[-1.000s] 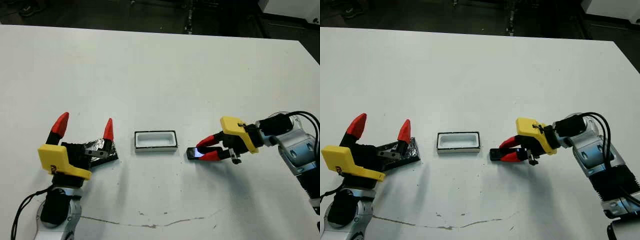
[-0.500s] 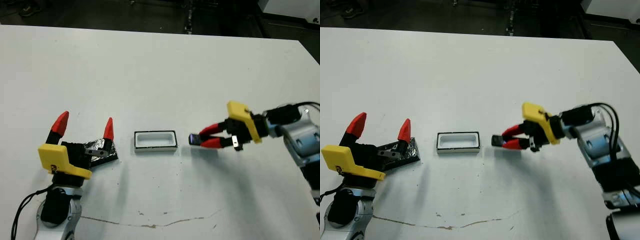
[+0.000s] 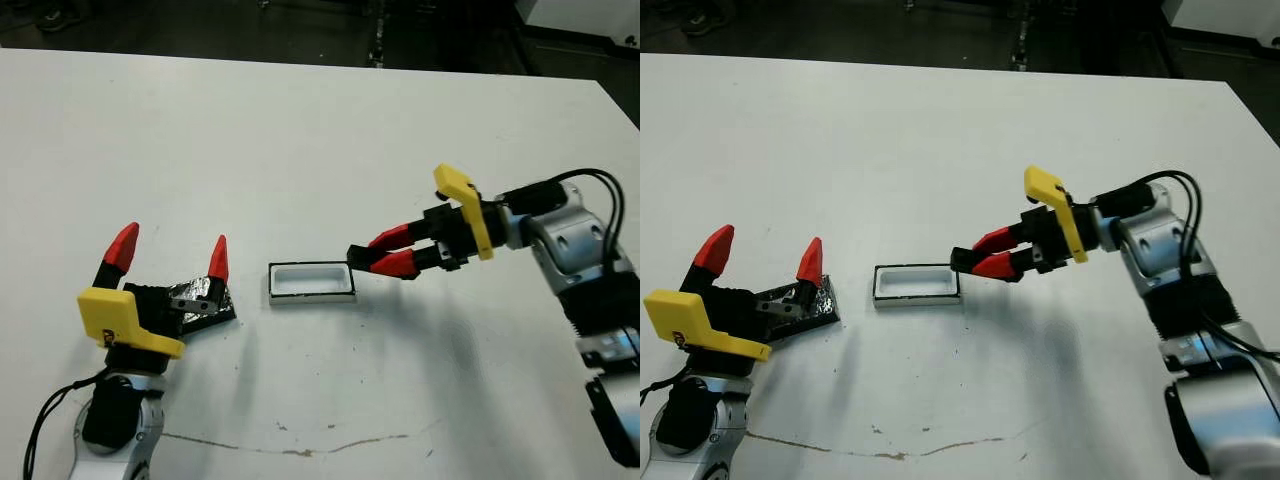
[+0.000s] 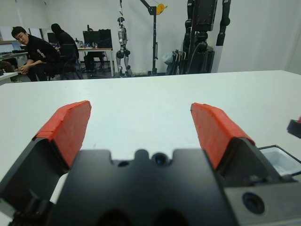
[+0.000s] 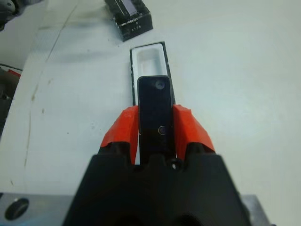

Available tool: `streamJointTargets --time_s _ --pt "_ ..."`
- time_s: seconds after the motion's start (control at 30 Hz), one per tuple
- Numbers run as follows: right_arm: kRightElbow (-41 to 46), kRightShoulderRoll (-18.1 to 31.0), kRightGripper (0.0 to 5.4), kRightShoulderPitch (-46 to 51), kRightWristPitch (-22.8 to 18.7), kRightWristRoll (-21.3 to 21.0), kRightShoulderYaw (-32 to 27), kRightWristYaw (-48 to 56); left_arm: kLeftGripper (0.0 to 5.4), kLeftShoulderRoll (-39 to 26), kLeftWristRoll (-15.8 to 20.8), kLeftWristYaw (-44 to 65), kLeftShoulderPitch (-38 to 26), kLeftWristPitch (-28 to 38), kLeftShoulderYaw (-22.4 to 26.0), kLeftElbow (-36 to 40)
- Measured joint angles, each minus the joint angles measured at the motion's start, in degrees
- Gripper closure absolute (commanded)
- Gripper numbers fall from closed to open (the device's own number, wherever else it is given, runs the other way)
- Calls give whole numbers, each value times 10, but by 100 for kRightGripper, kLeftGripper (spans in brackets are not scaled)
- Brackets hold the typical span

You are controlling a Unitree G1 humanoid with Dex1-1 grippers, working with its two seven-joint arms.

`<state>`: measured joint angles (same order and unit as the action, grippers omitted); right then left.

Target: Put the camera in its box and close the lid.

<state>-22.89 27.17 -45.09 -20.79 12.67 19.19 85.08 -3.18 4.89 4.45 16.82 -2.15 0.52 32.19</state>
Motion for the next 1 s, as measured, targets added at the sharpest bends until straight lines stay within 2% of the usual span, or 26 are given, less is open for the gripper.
streamJointTargets --time_s 0.23,0.67,0.8,1.0 --pt "-36 -49 375 -26 -10 -2 10 3 0 0 -6 -1 0 1 0 0" --pt "-57 -105 375 -39 38 -11 -2 -21 0 1 -5 0 0 5 1 -3" --pt "-22 -116 375 -31 37 -7 -15 -50 0 1 -5 0 0 5 1 -4" --pt "55 -119 375 15 -6 3 -18 -100 0 1 -5 1 0 5 2 -4"
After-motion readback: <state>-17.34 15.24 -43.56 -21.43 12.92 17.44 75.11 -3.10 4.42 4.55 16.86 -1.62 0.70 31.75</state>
